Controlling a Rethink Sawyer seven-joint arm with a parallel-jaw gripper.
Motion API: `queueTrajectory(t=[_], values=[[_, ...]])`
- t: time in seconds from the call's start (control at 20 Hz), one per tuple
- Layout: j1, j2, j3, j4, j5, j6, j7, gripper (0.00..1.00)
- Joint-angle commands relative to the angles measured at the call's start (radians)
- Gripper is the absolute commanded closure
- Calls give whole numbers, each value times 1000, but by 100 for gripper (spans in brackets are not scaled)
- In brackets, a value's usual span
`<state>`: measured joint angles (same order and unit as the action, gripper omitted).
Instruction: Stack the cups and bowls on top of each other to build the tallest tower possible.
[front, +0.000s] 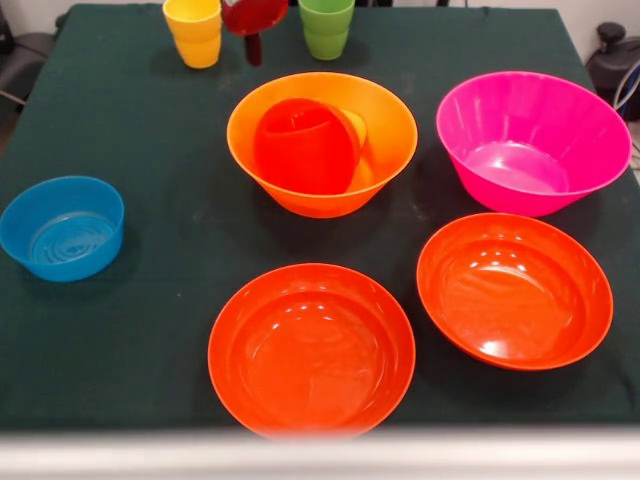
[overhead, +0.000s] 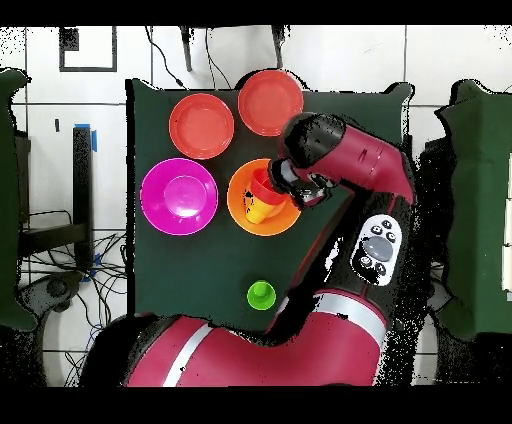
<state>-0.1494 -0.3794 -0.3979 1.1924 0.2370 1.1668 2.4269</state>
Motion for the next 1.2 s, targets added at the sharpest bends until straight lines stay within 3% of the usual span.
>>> queueTrajectory(t=[0.05, 0.55, 0.85, 1.2], values=[[32, 33, 69, 74, 31, -83, 223, 0], [26, 105, 52, -41, 54, -29, 247, 0], [30, 123, 42, -66, 67, -31, 244, 0], [22, 199, 46, -143, 89, -53, 263, 0]])
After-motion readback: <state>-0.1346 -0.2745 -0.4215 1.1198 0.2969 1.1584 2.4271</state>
